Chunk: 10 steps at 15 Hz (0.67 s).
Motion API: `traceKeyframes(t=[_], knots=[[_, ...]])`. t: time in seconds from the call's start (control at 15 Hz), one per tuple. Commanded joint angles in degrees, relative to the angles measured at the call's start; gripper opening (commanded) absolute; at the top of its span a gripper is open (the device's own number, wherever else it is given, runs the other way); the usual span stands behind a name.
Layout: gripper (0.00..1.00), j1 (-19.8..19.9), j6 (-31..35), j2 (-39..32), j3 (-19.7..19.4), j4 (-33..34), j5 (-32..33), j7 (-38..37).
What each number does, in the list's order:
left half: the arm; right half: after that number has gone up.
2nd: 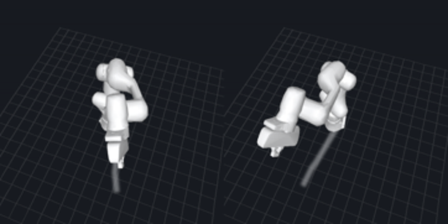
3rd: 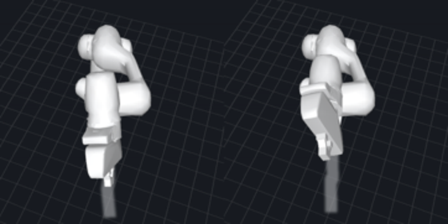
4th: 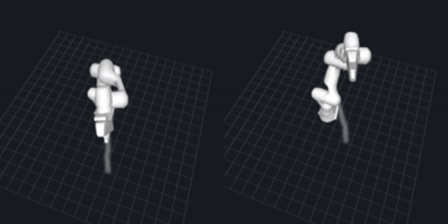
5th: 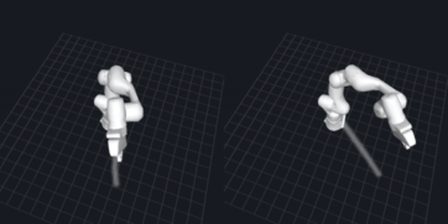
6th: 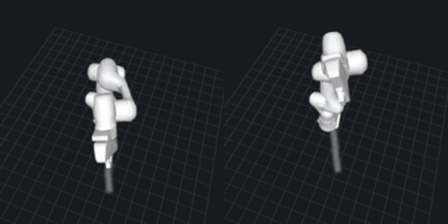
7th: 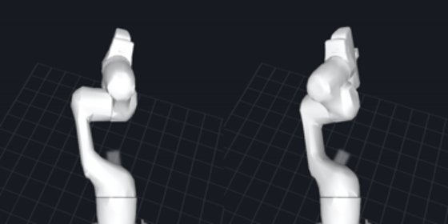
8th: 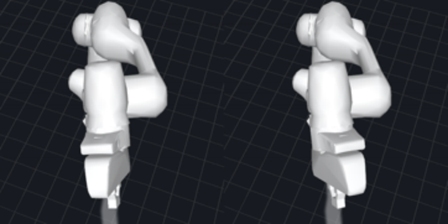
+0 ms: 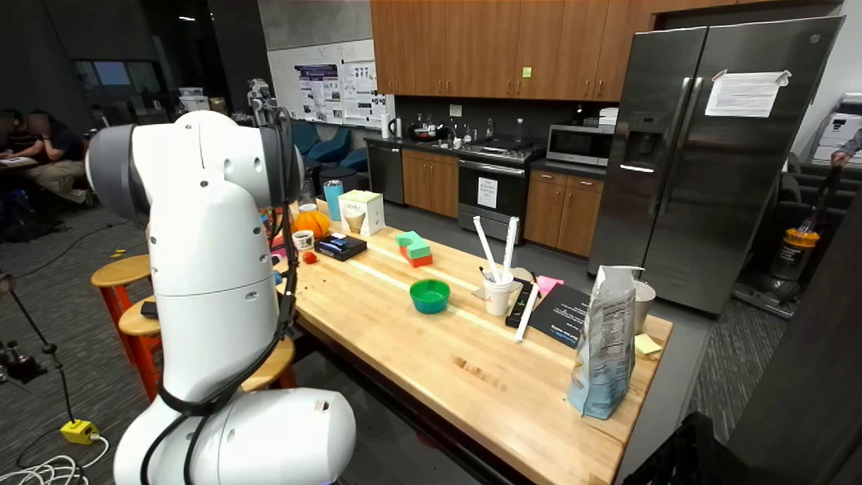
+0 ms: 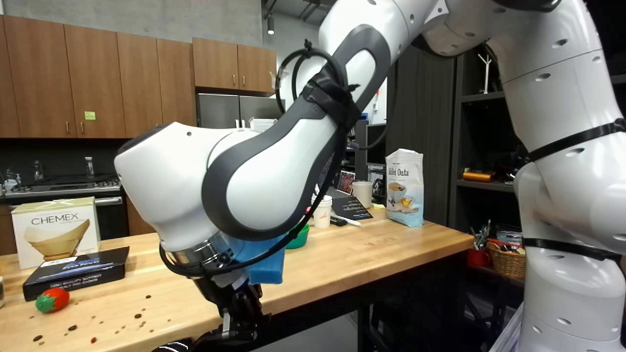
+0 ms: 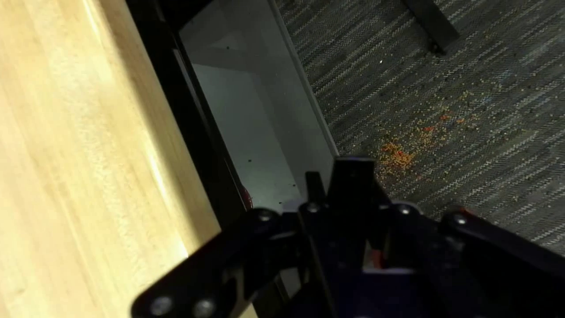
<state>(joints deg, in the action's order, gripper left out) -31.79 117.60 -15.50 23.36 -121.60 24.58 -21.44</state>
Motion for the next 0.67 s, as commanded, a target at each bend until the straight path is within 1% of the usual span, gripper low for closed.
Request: traceKeyframes(t=[0.0,0.2,0.33,0.47,0.6], knots=[[0.06,0.5,-0.8,1.0,0.0,-0.7,-3.5,4.6],[0.06,1.5,0.6,1.5,0.8,-1.3,-7.0,12.8],[0.06,1.9,1.9,1.6,1.0,-1.5,-8.2,17.2],[0.06,2.1,3.9,1.7,1.0,-1.9,-8.1,20.2],[0.06,2.2,5.6,1.7,0.8,-2.1,-7.7,21.3]])
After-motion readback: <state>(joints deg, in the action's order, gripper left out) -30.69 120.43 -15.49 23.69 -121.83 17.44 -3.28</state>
